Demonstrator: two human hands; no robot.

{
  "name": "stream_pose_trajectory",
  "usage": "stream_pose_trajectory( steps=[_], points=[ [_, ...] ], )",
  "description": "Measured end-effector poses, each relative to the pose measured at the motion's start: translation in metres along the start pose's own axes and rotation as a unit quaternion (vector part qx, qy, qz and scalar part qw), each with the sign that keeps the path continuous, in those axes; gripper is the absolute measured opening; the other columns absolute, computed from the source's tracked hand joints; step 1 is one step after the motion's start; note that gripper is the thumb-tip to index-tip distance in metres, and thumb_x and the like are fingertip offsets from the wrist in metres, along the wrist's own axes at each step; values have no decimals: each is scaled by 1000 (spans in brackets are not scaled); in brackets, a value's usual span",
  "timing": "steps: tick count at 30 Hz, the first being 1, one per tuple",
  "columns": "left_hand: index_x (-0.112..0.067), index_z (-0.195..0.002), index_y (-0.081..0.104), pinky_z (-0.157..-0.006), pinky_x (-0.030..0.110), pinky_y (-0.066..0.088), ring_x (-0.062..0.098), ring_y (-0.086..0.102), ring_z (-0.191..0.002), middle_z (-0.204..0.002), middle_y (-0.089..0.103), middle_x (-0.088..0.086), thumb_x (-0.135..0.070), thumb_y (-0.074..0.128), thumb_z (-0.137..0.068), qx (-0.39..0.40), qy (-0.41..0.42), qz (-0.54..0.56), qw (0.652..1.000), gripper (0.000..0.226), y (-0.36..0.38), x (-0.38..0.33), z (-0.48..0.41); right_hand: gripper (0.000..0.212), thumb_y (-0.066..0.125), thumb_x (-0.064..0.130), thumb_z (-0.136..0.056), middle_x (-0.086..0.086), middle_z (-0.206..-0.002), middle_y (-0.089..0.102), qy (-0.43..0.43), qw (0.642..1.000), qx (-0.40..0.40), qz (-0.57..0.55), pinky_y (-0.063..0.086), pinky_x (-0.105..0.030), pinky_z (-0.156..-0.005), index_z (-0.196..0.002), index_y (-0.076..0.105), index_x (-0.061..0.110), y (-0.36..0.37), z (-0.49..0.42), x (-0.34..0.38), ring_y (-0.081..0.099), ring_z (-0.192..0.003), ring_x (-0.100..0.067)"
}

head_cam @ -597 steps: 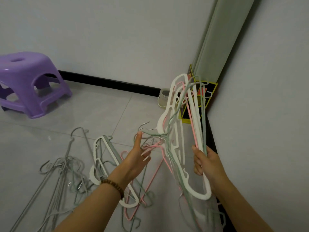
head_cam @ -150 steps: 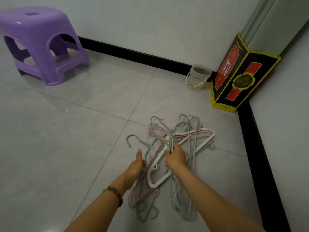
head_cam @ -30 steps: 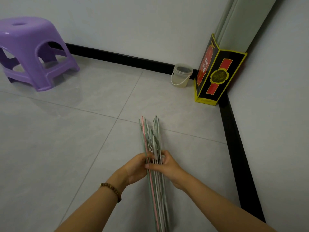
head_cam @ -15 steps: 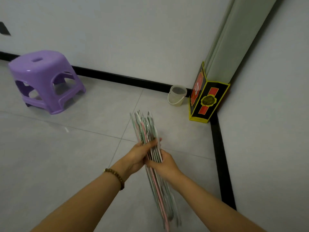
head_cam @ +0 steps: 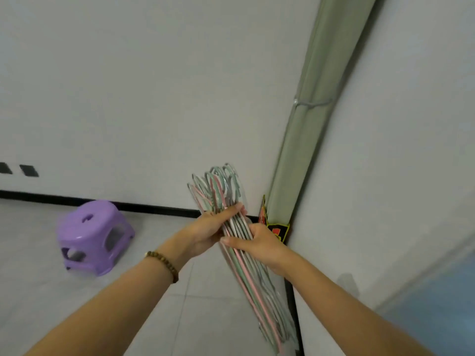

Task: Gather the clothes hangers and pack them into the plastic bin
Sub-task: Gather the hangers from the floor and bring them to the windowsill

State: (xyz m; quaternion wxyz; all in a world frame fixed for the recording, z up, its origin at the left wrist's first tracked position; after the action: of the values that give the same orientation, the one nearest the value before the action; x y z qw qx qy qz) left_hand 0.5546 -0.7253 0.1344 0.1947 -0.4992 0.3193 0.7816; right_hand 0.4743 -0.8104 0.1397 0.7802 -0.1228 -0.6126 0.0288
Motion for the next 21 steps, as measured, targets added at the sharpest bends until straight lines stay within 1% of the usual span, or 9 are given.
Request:
stream_pose_trajectory(
  steps=[2,4,6,8,10,13,16,18,21],
  points=[
    [-14,-90,70,-80,24,54,10,69,-83,-91,73,0,-25,66,-83,13,12,-31,999,15,28,-56,27,13,72,16,-81,8,-71,66,-17,999,-39,19,46,-7,-57,-93,68,10,-13,32,62,61,-61,3],
    [-12,-93,72,-82,24,55,12,70,-87,-99,74,4,-30,68,-81,48,22,-84,995,21,62,-104,55,22,72,12,-80,-2,-83,70,-30,994,-99,24,51,-12,-63,-101,69,6,-27,68,111,65,-72,-7],
    [-9,-99,73,-87,24,54,16,69,-97,-105,73,7,-38,68,-79,102,35,-147,983,35,101,-147,82,17,73,14,-79,-2,-86,73,-48,985,-165,-7,54,-17,-70,-95,71,16,-44,107,154,68,-78,-11],
    [-7,-104,71,-91,25,52,20,66,-104,-108,72,9,-42,64,-81,162,52,-189,967,42,143,-182,109,10,72,16,-80,5,-77,73,-74,973,-218,-37,53,-14,-63,-86,70,23,-62,151,190,68,-70,-5],
    [-6,-103,71,-93,27,52,23,66,-103,-106,72,13,-44,58,-86,217,60,-205,952,43,184,-205,140,9,70,14,-82,11,-60,69,-95,960,-259,-51,47,-11,-53,-81,68,22,-81,198,217,63,-55,1],
    [-22,-79,74,-86,26,53,9,70,-79,-80,75,-2,-50,49,-88,283,84,-215,931,39,243,-217,188,10,68,11,-84,14,-50,63,-110,942,-315,-36,43,-10,-49,-82,67,20,-106,275,240,57,-46,4],
    [-17,-84,68,-69,23,58,15,69,-76,-83,73,-1,-54,48,-86,240,125,-198,942,43,288,-215,229,14,69,9,-81,7,-50,60,-106,919,-377,-45,43,-16,-49,-71,64,18,-126,359,246,53,-43,-3],
    [-12,-80,62,-60,25,57,16,66,-68,-79,66,3,-62,44,-85,202,122,-239,942,54,313,-201,253,20,68,9,-82,2,-51,55,-104,901,-418,-51,41,-20,-49,-64,59,14,-134,418,246,48,-44,-8],
    [-8,-102,51,-62,30,58,24,71,-79,-101,64,8,-75,29,-80,262,28,-356,897,74,359,-151,294,21,65,7,-84,-1,-51,50,-107,877,-463,-74,39,-19,-45,-67,54,10,-136,508,239,43,-42,-9]
  ],
)
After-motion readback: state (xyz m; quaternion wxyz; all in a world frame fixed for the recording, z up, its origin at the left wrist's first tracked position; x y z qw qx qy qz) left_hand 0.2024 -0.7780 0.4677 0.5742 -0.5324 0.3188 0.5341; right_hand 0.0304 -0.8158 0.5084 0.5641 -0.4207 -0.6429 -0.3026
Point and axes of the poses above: each hand's wrist, its own z-axis away from the middle knuckle, its own y-axis out of the palm, x = y × z, the point moved 4 cm from there along -z, towards the middle knuckle
